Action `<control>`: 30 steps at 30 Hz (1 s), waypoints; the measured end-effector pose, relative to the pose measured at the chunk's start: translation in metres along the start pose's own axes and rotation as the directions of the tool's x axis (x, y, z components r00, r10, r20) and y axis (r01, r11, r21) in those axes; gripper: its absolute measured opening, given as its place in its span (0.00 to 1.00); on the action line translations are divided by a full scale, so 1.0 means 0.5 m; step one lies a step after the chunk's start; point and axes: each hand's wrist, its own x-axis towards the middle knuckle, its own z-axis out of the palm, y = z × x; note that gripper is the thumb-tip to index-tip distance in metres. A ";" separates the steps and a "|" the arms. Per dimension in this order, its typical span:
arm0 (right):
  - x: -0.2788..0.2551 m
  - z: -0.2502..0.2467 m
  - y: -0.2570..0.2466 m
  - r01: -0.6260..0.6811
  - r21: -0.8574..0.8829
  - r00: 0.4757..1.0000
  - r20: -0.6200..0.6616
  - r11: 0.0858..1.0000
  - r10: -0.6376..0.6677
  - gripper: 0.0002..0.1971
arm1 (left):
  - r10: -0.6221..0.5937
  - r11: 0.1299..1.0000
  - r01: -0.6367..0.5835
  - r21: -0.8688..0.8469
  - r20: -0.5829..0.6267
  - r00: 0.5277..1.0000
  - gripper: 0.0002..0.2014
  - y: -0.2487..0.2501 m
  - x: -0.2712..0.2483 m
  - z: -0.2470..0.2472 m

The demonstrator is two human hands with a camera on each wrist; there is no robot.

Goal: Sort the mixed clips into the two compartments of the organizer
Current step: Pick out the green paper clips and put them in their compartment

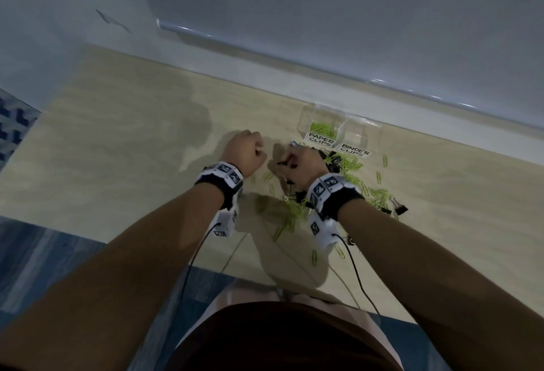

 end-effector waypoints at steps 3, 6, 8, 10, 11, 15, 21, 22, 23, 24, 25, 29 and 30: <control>0.036 -0.034 -0.003 -0.058 0.013 0.998 -0.033 0.998 0.058 0.08 | -0.020 0.999 0.022 0.035 -0.060 0.998 0.11 -0.049 0.006 -0.029; 0.050 -0.053 -0.005 -0.089 -0.047 0.996 -0.008 0.995 0.089 0.05 | 0.043 0.996 -0.042 0.078 -0.013 0.999 0.12 -0.060 -0.004 -0.029; 0.031 -0.062 -0.002 -0.083 -0.127 0.995 0.037 0.988 0.088 0.07 | 0.157 0.986 -0.160 0.048 0.071 0.985 0.11 -0.034 -0.020 -0.008; -0.007 -0.060 0.012 -0.033 -0.207 0.992 0.111 0.978 0.057 0.10 | 0.243 0.968 -0.250 0.018 0.171 0.955 0.12 0.006 -0.041 0.023; -0.029 -0.055 0.023 0.011 -0.242 0.990 0.142 0.970 0.024 0.11 | 0.281 0.957 -0.290 0.008 0.215 0.935 0.13 0.026 -0.050 0.040; -0.097 -0.018 0.077 0.161 -0.320 0.972 0.213 0.934 -0.095 0.11 | 0.385 0.895 -0.441 0.068 0.383 0.840 0.19 0.074 -0.060 0.087; -0.115 0.019 0.098 0.131 -0.443 0.982 0.178 0.887 -0.056 0.21 | 0.401 0.861 -0.493 0.126 0.427 0.810 0.18 0.060 -0.050 0.086; -0.116 0.020 0.095 0.123 -0.449 0.985 0.167 0.885 -0.053 0.21 | 0.402 0.866 -0.486 0.115 0.416 0.816 0.18 0.055 -0.049 0.082; -0.116 0.021 0.091 0.117 -0.453 0.987 0.155 0.884 -0.051 0.21 | 0.403 0.877 -0.472 0.093 0.393 0.826 0.18 0.050 -0.048 0.078; -0.116 0.020 0.087 0.114 -0.455 0.988 0.145 0.883 -0.053 0.21 | 0.402 0.891 -0.449 0.061 0.353 0.845 0.17 0.045 -0.048 0.072; -0.114 0.019 0.084 0.109 -0.456 0.989 0.141 0.884 -0.049 0.19 | 0.384 0.912 -0.410 0.027 0.303 0.872 0.17 0.040 -0.048 0.062; -0.106 0.011 0.082 0.105 -0.411 0.984 0.174 0.905 -0.035 0.13 | 0.181 0.982 -0.178 -0.060 0.062 0.982 0.14 0.003 -0.024 0.012; -0.105 0.008 0.082 0.108 -0.400 0.984 0.174 0.910 -0.040 0.13 | 0.130 0.990 -0.129 -0.051 0.008 0.991 0.14 -0.014 -0.014 0.001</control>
